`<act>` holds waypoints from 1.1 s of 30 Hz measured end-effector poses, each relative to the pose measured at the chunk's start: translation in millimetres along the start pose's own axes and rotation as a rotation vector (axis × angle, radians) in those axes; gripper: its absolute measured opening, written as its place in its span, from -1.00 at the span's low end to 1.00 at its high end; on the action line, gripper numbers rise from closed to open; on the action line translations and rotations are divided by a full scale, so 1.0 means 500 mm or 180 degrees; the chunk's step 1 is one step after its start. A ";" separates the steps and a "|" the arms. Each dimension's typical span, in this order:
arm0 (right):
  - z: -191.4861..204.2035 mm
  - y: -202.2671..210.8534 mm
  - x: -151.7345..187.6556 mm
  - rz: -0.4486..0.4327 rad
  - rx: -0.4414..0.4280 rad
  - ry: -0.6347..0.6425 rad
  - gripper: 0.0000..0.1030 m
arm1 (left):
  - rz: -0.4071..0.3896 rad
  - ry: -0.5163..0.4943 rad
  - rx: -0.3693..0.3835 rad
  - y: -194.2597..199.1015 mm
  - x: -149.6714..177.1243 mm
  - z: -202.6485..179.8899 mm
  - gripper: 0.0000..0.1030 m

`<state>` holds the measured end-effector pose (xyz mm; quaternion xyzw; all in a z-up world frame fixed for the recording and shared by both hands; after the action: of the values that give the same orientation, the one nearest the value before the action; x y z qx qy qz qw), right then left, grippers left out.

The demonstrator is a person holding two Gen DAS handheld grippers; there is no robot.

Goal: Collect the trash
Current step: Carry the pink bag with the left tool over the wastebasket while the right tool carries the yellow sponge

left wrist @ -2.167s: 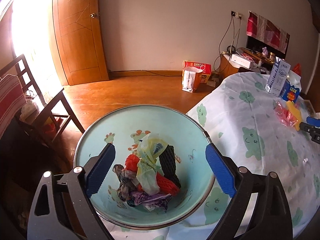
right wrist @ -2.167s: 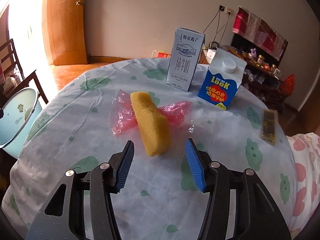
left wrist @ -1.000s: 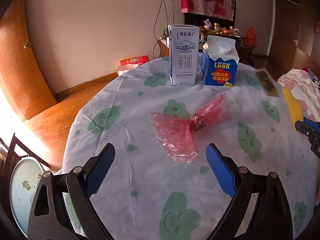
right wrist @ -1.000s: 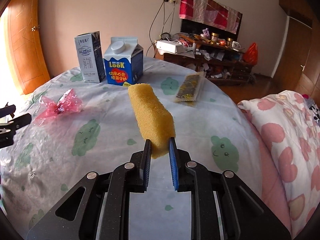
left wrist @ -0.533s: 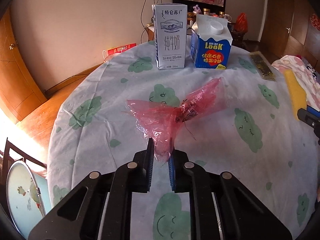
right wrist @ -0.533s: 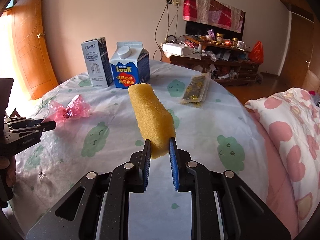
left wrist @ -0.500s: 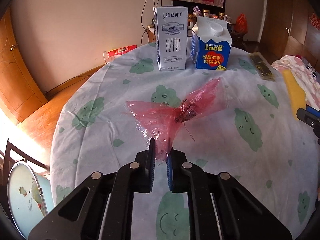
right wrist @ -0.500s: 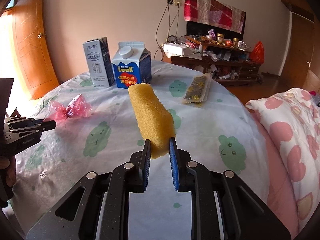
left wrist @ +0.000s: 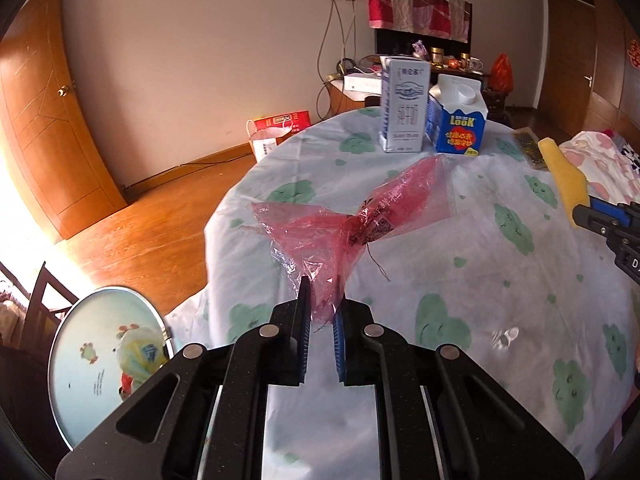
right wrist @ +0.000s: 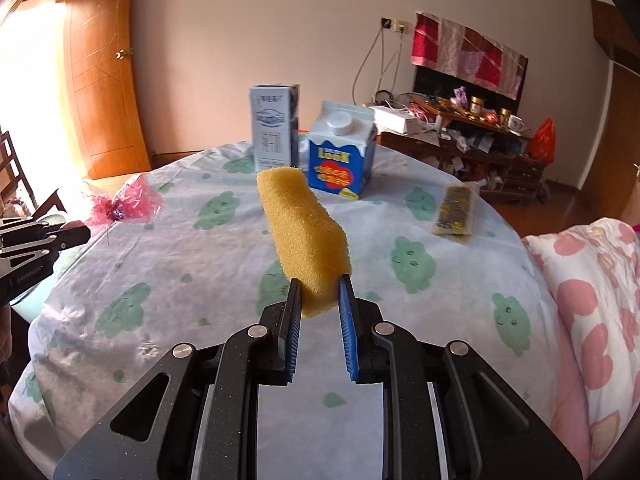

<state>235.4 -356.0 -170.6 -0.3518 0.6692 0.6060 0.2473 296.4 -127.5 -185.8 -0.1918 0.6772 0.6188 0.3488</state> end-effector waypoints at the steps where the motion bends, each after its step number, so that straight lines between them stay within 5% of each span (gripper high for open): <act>1: 0.018 0.001 -0.006 -0.0019 -0.0032 0.0034 -0.63 | -0.0009 0.0030 -0.0013 0.006 0.004 0.012 -0.81; 33: 0.337 -0.021 -0.071 -0.0146 -0.0592 0.0671 -0.62 | -0.0154 0.0604 -0.0356 0.095 0.084 0.264 -0.81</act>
<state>249.8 -184.0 -174.3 -0.4501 0.6243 0.6192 0.1557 265.9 15.5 -181.0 -0.2850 0.6668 0.6261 0.2866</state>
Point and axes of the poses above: each gripper's, at about its wrist camera, not at the fingertips, and y roughly against the way its jaws point, z to its left, x to its underside, the point moved 10 cm from there along -y, roughly the way its jaws point, and after that the axes turned 6 degrees about y, right-handed, at the moved point
